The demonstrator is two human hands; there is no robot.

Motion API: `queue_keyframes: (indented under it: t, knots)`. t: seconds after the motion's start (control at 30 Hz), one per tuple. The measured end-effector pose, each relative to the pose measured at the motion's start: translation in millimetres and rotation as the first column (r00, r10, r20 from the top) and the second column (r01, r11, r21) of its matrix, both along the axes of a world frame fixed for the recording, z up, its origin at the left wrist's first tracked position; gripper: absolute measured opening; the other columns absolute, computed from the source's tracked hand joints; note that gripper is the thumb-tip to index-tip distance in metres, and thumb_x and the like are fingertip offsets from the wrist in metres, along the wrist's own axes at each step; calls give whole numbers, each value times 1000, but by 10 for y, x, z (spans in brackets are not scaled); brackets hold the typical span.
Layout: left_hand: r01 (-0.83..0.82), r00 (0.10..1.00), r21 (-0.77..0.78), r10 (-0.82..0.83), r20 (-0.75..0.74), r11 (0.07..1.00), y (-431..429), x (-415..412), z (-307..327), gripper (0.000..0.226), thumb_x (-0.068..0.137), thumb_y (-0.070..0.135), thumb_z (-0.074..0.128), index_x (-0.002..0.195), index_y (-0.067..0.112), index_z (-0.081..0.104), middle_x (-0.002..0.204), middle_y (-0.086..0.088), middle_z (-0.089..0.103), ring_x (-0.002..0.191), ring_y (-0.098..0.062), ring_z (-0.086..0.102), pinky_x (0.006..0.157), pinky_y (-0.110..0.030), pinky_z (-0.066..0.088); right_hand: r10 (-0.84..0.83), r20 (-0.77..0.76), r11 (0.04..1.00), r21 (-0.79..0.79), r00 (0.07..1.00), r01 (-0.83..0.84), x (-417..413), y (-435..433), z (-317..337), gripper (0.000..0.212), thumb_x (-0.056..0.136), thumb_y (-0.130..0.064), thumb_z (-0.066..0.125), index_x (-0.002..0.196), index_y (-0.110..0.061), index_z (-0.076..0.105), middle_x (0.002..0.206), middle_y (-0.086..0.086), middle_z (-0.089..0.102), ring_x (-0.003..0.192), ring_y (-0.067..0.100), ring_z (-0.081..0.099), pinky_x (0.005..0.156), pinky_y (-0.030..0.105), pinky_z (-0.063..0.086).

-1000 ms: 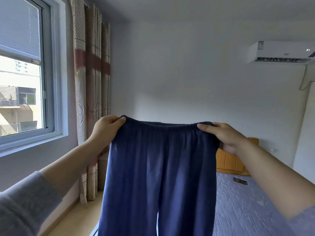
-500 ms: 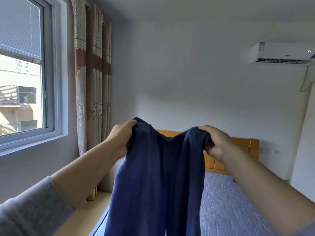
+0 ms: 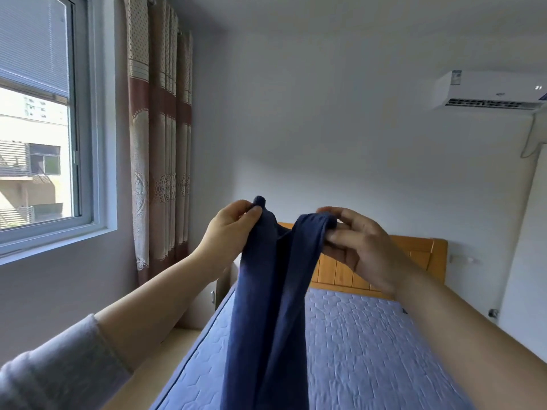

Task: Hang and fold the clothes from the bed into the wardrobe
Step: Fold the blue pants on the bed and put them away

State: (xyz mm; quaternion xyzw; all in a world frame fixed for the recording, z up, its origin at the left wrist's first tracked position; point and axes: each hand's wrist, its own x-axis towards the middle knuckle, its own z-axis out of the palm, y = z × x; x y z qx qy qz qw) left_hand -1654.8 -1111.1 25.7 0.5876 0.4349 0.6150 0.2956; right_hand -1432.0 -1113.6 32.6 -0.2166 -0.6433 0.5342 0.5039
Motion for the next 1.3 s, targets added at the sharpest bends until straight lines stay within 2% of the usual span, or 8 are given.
queue_keyframes:
  t: [0.13, 0.2, 0.4, 0.67, 0.9, 1.03, 1.2, 1.3]
  knots:
    - [54, 996, -17, -55, -71, 998, -52, 42, -63, 21, 97, 22, 55, 89, 4, 64, 81, -13, 55, 78, -24, 50, 79, -46, 47, -401, 216, 860, 423, 890, 285, -82, -10, -38, 6, 85, -12, 71, 90, -7, 72, 62, 8, 66, 54, 14, 59, 53, 20, 48]
    - [112, 993, -48, -114, -31, 993, -70, 56, -73, 20, 98, 21, 55, 91, 3, 64, 80, -12, 52, 78, -24, 48, 75, -39, 44, -448, 244, 817, 502, 860, 284, -114, 6, -35, 14, 84, -24, 73, 87, -10, 72, 68, 18, 62, 59, 22, 55, 60, 28, 48]
    - [230, 972, -117, -234, -23, 966, -120, 71, -39, 17, 99, 20, 52, 89, 9, 62, 72, -8, 45, 64, -19, 42, 63, -26, 41, -357, 302, 848, 501, 884, 172, -219, 13, -53, 17, 92, -31, 63, 89, -15, 63, 79, 26, 61, 67, 19, 54, 62, 28, 44]
    - [315, 948, -146, -319, 0, 938, -175, 83, -90, 23, 101, 19, 48, 104, 8, 68, 100, -18, 58, 95, -29, 53, 102, -52, 43, -405, 257, 844, 473, 877, 251, -326, 95, -96, 15, 87, -34, 69, 82, -20, 67, 74, 10, 67, 64, 8, 56, 58, 15, 43]
    - [245, 955, -12, -244, -166, 969, -147, 79, -163, 22, 89, 23, 59, 97, 6, 70, 98, -29, 66, 87, -25, 58, 91, -53, 48, -450, 275, 848, 431, 849, 310, -403, 148, -119, 21, 86, -41, 69, 82, -21, 68, 66, -8, 65, 64, 5, 57, 60, 20, 43]
    - [124, 990, -29, -126, -57, 992, -67, 43, -167, 36, 76, 31, 51, 90, 1, 66, 78, -14, 52, 76, -24, 43, 71, -42, 36, -239, 448, 943, 318, 862, 96, -294, 106, -72, 31, 86, -48, 64, 89, -19, 73, 84, -3, 73, 78, 9, 67, 70, 22, 51]
    - [13, 991, -35, -17, -134, 999, 10, -97, -209, 26, 84, 26, 47, 70, 20, 68, 60, 6, 51, 63, -17, 43, 60, -31, 32, -313, 643, 908, 419, 699, 21, -82, 95, -14, 38, 91, -48, 58, 86, -13, 72, 88, 14, 70, 84, 30, 65, 81, 45, 52]
    - [-44, 971, -8, 41, -235, 999, 35, -75, -304, 32, 94, 22, 41, 84, 4, 65, 71, -6, 56, 76, -21, 51, 71, -35, 41, -544, 676, 777, 629, 497, -6, -39, 109, 22, 20, 91, -41, 61, 78, -26, 66, 73, -5, 64, 67, 8, 56, 63, 26, 44]
